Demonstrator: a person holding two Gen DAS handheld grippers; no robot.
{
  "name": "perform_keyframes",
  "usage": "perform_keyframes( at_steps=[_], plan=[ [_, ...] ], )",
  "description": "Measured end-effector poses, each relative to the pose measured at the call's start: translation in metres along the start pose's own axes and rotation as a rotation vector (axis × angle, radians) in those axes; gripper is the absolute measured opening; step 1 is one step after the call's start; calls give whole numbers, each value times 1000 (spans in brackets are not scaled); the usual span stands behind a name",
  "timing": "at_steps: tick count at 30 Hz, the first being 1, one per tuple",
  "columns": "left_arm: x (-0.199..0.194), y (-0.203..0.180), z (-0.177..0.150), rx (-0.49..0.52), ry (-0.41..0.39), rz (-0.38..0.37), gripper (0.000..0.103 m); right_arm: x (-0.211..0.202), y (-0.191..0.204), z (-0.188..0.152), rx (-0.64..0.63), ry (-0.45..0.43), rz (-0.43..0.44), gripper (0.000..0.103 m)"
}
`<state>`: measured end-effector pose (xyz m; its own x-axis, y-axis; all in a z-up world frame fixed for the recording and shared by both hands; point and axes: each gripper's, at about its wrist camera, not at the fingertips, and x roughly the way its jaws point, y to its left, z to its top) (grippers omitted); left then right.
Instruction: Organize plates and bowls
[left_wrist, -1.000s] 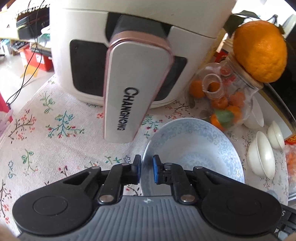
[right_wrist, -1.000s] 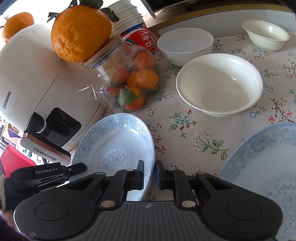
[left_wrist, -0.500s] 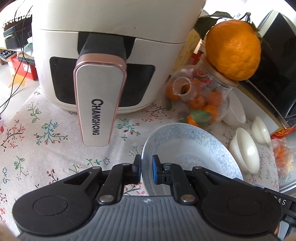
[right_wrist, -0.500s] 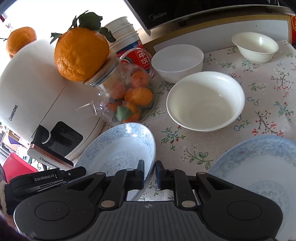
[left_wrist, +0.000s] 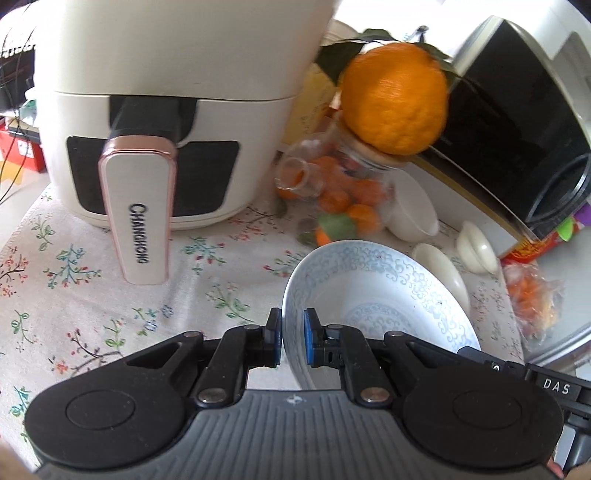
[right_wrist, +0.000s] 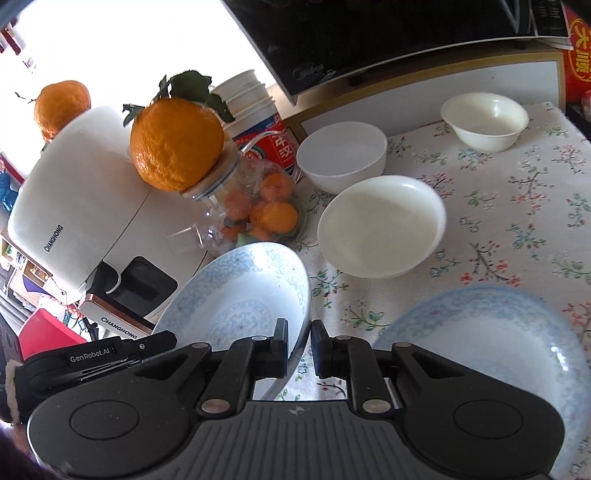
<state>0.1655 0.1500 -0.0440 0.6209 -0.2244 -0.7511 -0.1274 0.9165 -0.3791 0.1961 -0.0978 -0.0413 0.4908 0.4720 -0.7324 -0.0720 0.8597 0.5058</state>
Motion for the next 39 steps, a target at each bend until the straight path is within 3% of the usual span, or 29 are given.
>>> perform_keyframes(
  at_steps=[20, 39],
  plan=[
    [8, -75, -36, 183, 56, -108, 10, -73, -56, -11, 57, -6, -85, 13],
    [31, -121, -67, 347, 95, -68, 10, -86, -96, -22, 113, 52, -200, 13]
  ],
)
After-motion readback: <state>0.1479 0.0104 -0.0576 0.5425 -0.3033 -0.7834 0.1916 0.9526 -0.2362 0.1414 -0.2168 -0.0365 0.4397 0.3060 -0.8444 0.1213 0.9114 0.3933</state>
